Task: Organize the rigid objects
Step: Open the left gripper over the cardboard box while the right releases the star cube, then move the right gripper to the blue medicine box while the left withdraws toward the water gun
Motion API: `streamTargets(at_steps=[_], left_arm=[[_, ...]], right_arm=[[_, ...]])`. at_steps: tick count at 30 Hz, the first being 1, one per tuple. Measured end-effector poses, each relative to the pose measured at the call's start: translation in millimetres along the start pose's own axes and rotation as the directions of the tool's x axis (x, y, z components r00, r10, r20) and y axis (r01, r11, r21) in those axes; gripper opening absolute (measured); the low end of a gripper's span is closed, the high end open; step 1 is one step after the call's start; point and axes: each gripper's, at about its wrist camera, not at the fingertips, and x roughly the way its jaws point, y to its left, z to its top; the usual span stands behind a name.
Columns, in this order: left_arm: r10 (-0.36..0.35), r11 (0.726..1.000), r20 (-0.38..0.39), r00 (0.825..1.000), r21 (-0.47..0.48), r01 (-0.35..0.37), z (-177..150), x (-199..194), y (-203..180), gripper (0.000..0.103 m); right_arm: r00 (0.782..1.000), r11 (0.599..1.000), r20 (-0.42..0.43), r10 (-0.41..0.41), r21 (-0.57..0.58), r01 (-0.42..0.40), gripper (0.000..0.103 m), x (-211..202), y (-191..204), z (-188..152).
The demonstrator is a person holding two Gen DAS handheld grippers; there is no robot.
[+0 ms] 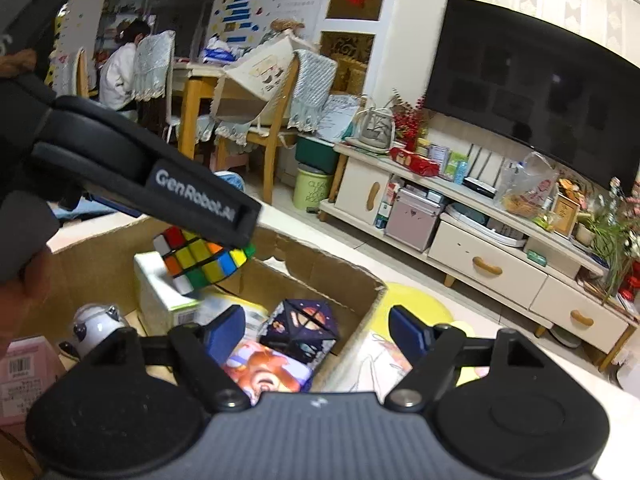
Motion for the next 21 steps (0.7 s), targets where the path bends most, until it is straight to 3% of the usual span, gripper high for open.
streamTargets(at_steps=[4, 10, 21], left_arm=[[0.015, 1.0, -0.002, 1.0, -0.021, -0.015, 0.0, -0.1, 0.2, 0.103], [0.04, 0.998, -0.014, 0.999, -0.038, -0.041, -2.5, 2.3, -4.5, 0.103], [0.025, 1.0, -0.003, 1.0, 0.0, -0.025, -7.5, -4.1, -15.5, 0.103]], right_arm=[[0.999, 0.998, 0.021, -0.044, 0.04, 0.043, 0.087, -13.8, -6.7, -8.5], [0.994, 0.99, 0.039, -0.103, 0.099, 0.099, 0.088, -31.6, -16.4, -21.8], [0.985, 0.968, -0.003, -0.174, 0.184, 0.172, 0.089, -35.3, -40.2, -50.7]])
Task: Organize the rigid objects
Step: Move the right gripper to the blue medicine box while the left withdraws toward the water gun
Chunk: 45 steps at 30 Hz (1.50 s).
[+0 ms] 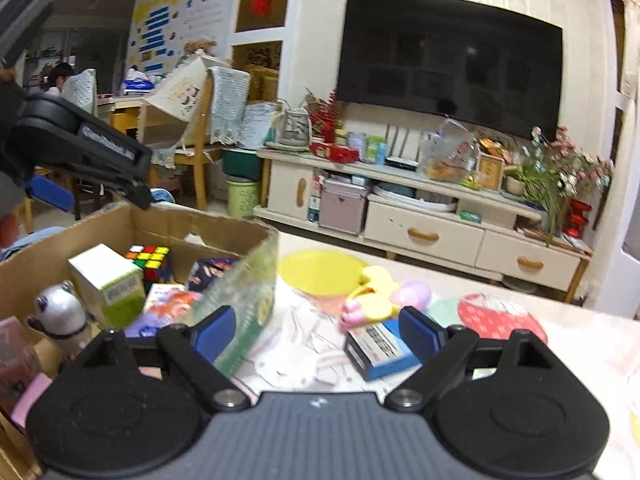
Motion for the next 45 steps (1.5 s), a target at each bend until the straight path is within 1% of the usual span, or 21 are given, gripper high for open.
streamTargets(at_steps=[5, 11, 19, 26, 30, 32, 34, 36, 39, 41, 42, 43, 45], left_arm=[[-0.012, 1.0, 0.001, 1.0, 0.025, 0.012, -1.6, 0.5, -0.5, 0.103], [-0.03, 0.998, 0.005, 1.0, 0.055, 0.03, -4.6, -0.9, -3.2, 0.103], [-0.061, 0.994, 0.008, 0.998, 0.096, 0.06, -7.3, -1.8, -6.9, 0.103], [-0.071, 0.992, 0.008, 0.997, 0.109, 0.07, -9.7, -0.5, -7.6, 0.103], [-0.08, 0.99, 0.009, 0.997, 0.12, 0.079, -10.9, -1.5, -9.6, 0.103], [-0.086, 0.989, 0.007, 0.996, 0.124, 0.084, -11.8, -1.7, -9.9, 0.103], [-0.091, 0.987, 0.005, 0.996, 0.133, 0.09, -12.8, -2.3, -9.8, 0.103], [-0.094, 0.985, 0.005, 0.996, 0.144, 0.092, -13.1, -2.4, -9.4, 0.103], [-0.094, 0.985, 0.007, 0.996, 0.149, 0.092, -11.9, -2.3, -7.0, 0.103], [-0.094, 0.985, 0.009, 0.996, 0.144, 0.092, -11.6, -2.4, -4.5, 0.103], [-0.093, 0.986, 0.01, 0.996, 0.142, 0.09, -11.1, -2.3, -3.3, 0.103], [-0.092, 0.986, 0.011, 0.996, 0.14, 0.089, -12.0, -2.5, -3.8, 0.103], [-0.091, 0.986, 0.014, 0.996, 0.14, 0.088, -12.0, -2.7, -3.8, 0.103]], right_arm=[[0.999, 0.999, -0.026, -0.036, 0.028, 0.036, 0.09, 6.8, -10.4, -12.5], [0.995, 0.993, -0.06, -0.074, 0.091, 0.079, 0.095, 23.3, -25.3, -25.1], [0.984, 0.978, -0.131, -0.12, 0.155, 0.14, 0.099, 66.9, -38.1, -28.5], [0.977, 0.97, -0.174, -0.12, 0.19, 0.153, 0.102, 101.0, -43.6, -27.8], [0.968, 0.96, -0.212, -0.136, 0.211, 0.181, 0.102, 116.7, -48.8, -31.0], [0.96, 0.954, -0.238, -0.151, 0.221, 0.204, 0.102, 123.7, -52.2, -31.5], [0.958, 0.945, -0.244, -0.15, 0.251, 0.212, 0.102, 126.9, -57.9, -30.6], [0.951, 0.938, -0.262, -0.165, 0.255, 0.233, 0.102, 131.3, -60.3, -29.0], [0.946, 0.933, -0.267, -0.185, 0.255, 0.255, 0.102, 131.6, -64.3, -28.4], [0.944, 0.931, -0.265, -0.197, 0.252, 0.265, 0.099, 128.6, -66.7, -28.9], [0.942, 0.93, -0.264, -0.208, 0.245, 0.274, 0.093, 126.9, -67.2, -28.9], [0.94, 0.929, -0.262, -0.219, 0.237, 0.283, 0.085, 124.9, -69.4, -29.2], [0.94, 0.93, -0.257, -0.226, 0.231, 0.287, 0.077, 119.8, -74.8, -31.0]])
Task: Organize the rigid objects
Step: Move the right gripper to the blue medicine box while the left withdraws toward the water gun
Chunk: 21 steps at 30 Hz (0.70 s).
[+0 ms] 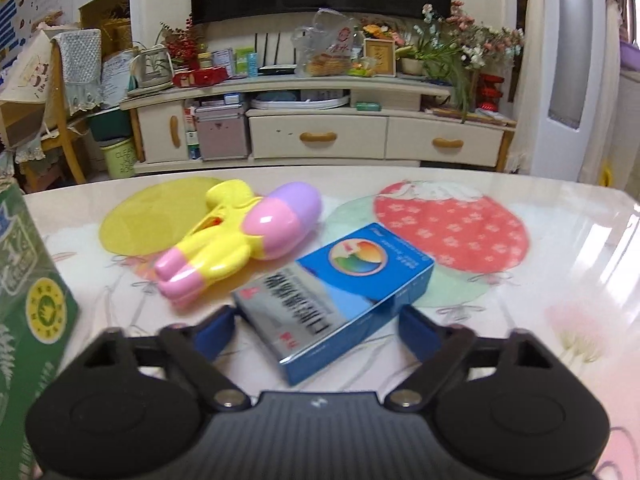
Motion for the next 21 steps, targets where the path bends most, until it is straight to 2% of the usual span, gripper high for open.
streamTargets(at_steps=[7, 11, 15, 17, 20, 21], left_arm=[[-0.002, 1.0, 0.015, 1.0, 0.014, 0.002, -0.6, 0.0, -7.1, 0.103], [-0.006, 0.999, 0.034, 0.999, 0.033, 0.005, -1.8, -2.7, -11.7, 0.103], [-0.017, 0.998, 0.064, 0.998, 0.066, 0.012, -2.8, -5.6, -19.9, 0.103], [-0.032, 0.996, 0.076, 0.997, 0.088, 0.025, -4.2, -6.8, -25.9, 0.103], [-0.05, 0.991, 0.088, 0.995, 0.13, 0.038, -7.0, -5.8, -38.2, 0.103], [-0.053, 0.989, 0.091, 0.995, 0.143, 0.039, -8.3, -4.7, -42.8, 0.103]], right_arm=[[1.0, 0.999, 0.014, 0.022, -0.027, -0.022, 0.056, -12.3, -27.5, -6.9], [0.999, 0.999, 0.018, 0.027, -0.044, -0.026, 0.048, -19.7, -46.0, -11.1], [1.0, 0.998, 0.021, 0.018, -0.058, -0.017, 0.049, -27.2, -63.6, -16.7], [1.0, 0.999, 0.017, 0.02, -0.032, -0.02, 0.053, -28.0, -76.3, -18.1], [0.998, 0.998, 0.028, 0.051, 0.043, -0.052, 0.064, -30.7, -93.2, -18.8], [0.998, 0.996, 0.032, 0.056, 0.067, -0.058, 0.076, -31.1, -97.0, -18.9]])
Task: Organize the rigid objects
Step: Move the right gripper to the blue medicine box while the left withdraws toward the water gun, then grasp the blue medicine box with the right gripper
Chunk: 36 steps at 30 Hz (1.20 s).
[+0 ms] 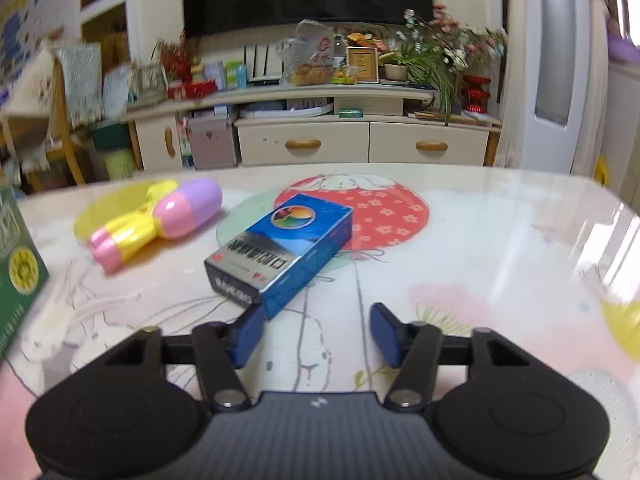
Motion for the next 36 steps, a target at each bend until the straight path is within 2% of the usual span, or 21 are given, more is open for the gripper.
streamTargets(at_steps=[1, 3, 4, 6, 9, 13, 17, 20, 22, 25, 28, 30, 32, 36], left_arm=[[-0.003, 1.0, 0.001, 1.0, 0.012, 0.003, -0.7, 1.7, -4.4, 0.103], [-0.011, 0.999, -0.004, 1.0, 0.033, 0.011, -2.7, 5.4, -12.7, 0.103], [-0.014, 0.999, -0.006, 1.0, 0.042, 0.014, -3.6, 8.0, -16.3, 0.103], [-0.016, 0.998, -0.013, 1.0, 0.059, 0.017, -5.6, 13.3, -22.6, 0.103], [-0.015, 0.997, -0.026, 1.0, 0.077, 0.017, -7.4, 22.1, -30.8, 0.103], [-0.018, 0.996, -0.043, 0.999, 0.082, 0.021, -12.2, 33.1, -39.9, 0.103], [-0.023, 0.997, -0.055, 0.998, 0.071, 0.027, -15.2, 42.2, -49.2, 0.103], [-0.022, 0.998, -0.06, 0.998, 0.064, 0.025, -17.4, 48.2, -51.8, 0.103], [-0.016, 0.998, -0.067, 0.998, 0.055, 0.02, -19.1, 52.8, -52.5, 0.103], [-0.019, 0.999, -0.083, 0.996, 0.035, 0.022, -22.0, 57.1, -53.4, 0.103], [-0.03, 0.999, -0.095, 0.995, 0.011, 0.031, -21.9, 64.0, -56.3, 0.103], [-0.035, 0.999, -0.1, 0.994, -0.01, 0.034, -20.8, 69.7, -59.3, 0.103], [-0.039, 0.999, -0.101, 0.994, -0.026, 0.037, -18.8, 76.9, -64.2, 0.103], [-0.049, 0.999, -0.097, 0.994, -0.025, 0.047, -12.1, 98.7, -78.9, 0.103]], right_arm=[[1.0, 1.0, -0.001, 0.004, 0.016, -0.004, 0.084, -0.1, -1.7, 0.1], [0.999, 0.997, 0.009, 0.054, 0.051, -0.054, 0.088, 1.0, -4.5, 1.8], [0.997, 0.995, 0.017, 0.076, 0.066, -0.077, 0.094, 2.3, -4.0, 3.0], [0.997, 0.995, 0.026, 0.068, 0.065, -0.069, 0.101, 7.3, 2.7, 7.4], [0.998, 0.996, 0.036, 0.058, 0.063, -0.06, 0.102, 17.6, 12.6, 15.2], [1.0, 0.997, -0.005, 0.001, 0.074, -0.001, 0.102, 38.6, 19.3, 23.9], [0.998, 0.998, -0.026, -0.058, 0.03, 0.059, 0.102, 49.8, 23.6, 28.5], [0.998, 0.997, -0.01, -0.063, 0.035, 0.064, 0.091, 45.6, 16.9, 27.3], [0.998, 0.998, -0.002, -0.061, 0.021, 0.061, 0.073, 41.8, 9.8, 26.0], [0.999, 0.999, 0.001, -0.044, -0.013, 0.044, 0.056, 37.6, -3.5, 25.0], [0.999, 0.998, -0.005, -0.033, -0.054, 0.033, 0.056, 33.7, -16.9, 23.4], [0.999, 0.998, -0.007, -0.036, -0.059, 0.036, 0.06, 31.7, -26.5, 22.5], [0.999, 0.999, -0.01, -0.032, -0.025, 0.032, 0.075, 31.1, -36.9, 23.0], [0.999, 0.998, 0.004, 0.04, 0.044, -0.04, 0.091, 30.0, -47.2, 25.7]])
